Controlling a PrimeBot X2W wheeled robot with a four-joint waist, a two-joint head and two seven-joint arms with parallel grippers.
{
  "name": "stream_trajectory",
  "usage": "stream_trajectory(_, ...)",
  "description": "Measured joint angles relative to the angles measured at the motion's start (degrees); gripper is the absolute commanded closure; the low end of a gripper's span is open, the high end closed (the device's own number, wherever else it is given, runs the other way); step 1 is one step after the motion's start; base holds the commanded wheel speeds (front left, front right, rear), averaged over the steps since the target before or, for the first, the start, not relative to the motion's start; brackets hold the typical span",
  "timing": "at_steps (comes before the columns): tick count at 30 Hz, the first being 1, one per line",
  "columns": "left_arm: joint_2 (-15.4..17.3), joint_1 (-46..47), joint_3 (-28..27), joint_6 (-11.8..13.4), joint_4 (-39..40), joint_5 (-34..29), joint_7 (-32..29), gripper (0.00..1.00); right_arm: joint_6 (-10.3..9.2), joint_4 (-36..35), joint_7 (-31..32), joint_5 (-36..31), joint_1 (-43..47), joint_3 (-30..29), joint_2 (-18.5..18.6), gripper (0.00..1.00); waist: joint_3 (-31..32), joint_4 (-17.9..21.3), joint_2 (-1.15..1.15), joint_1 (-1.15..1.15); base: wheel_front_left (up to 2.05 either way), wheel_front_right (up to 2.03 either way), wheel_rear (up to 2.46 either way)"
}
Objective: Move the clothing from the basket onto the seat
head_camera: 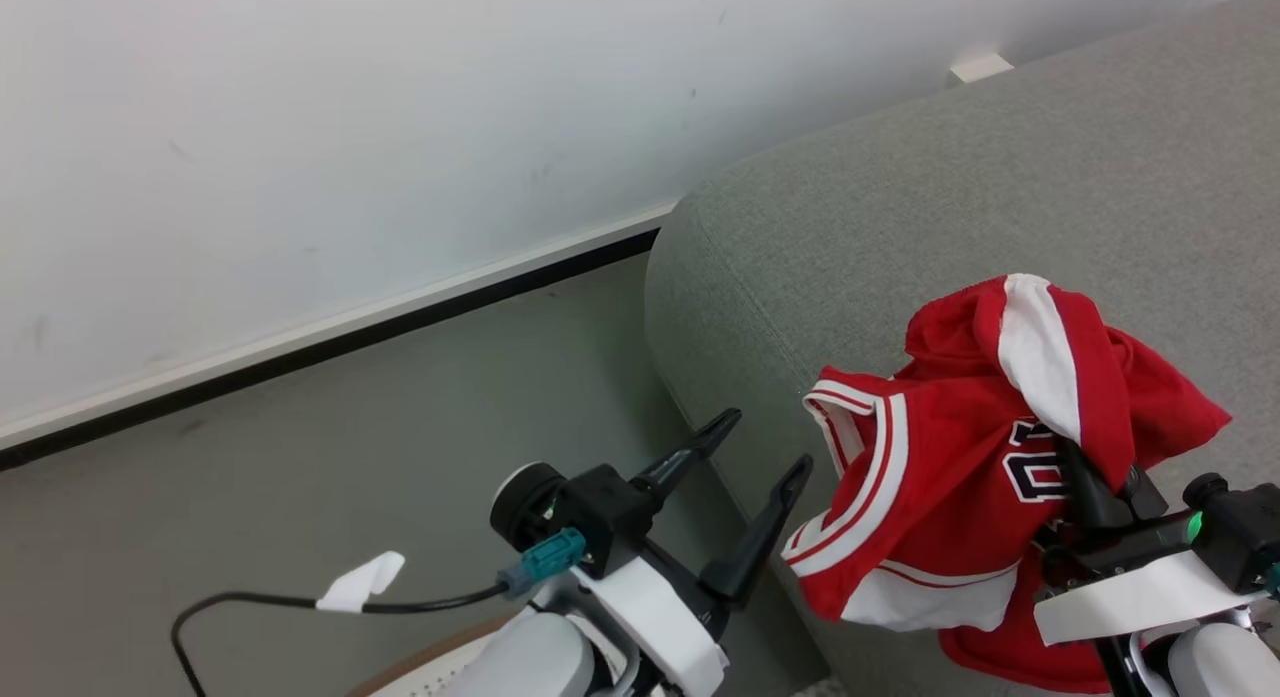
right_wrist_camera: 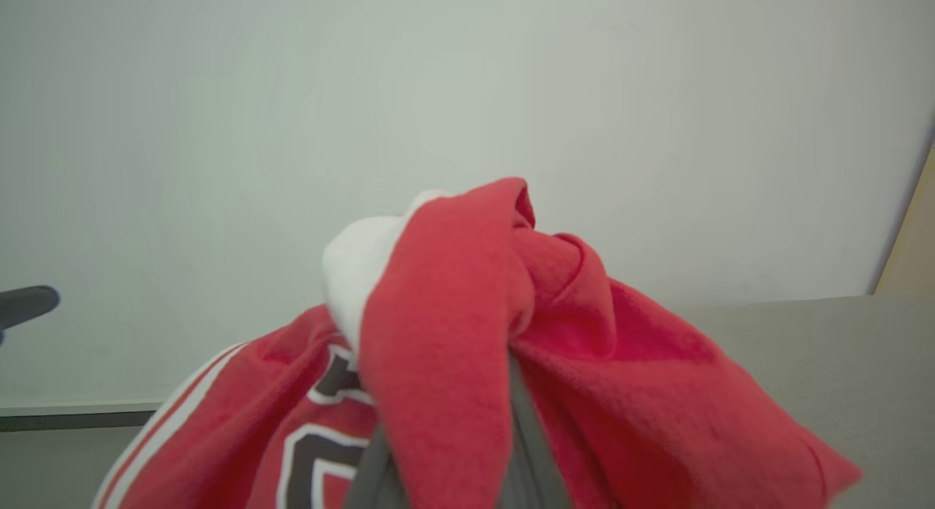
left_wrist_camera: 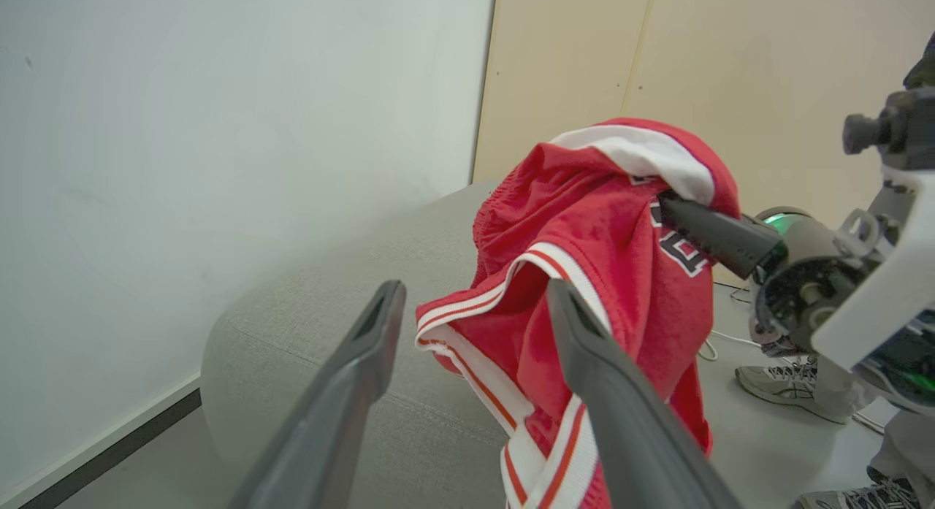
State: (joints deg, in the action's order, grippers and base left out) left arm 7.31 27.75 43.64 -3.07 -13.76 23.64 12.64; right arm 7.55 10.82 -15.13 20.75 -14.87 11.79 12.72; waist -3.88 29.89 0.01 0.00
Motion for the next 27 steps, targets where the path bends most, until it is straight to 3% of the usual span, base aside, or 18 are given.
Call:
stream_trajectory(16, -0.01, 2.2, 0.98, -0.43, -1.6, -0.83, 0.58, 0.0, 0.0, -1.07, 0.0, -0.59, -2.24, -1.74, 0.69, 1.0, -3.05, -0.57, 0.0, 0.0, 0.0, 0.0, 0.0)
stream_trajectory(21, 0.25, 3.54, 1.68, -0.43, -1.56, -1.82, 0.58, 0.0, 0.0, 0.7, -0.01, 0.53, -7.35, -2.72, 3.76, 1.0, -5.0, -1.82, 0.0, 0.01, 0.0, 0.0, 0.0)
stream_trajectory(27, 0.71, 5.81, 2.65, -0.35, -1.57, -3.26, 0.16, 0.0, 0.0, 6.12, 0.0, 6.39, -16.48, -5.26, 8.43, 1.0, -8.99, -3.84, 0.0, 0.0, 0.0, 0.0, 0.0)
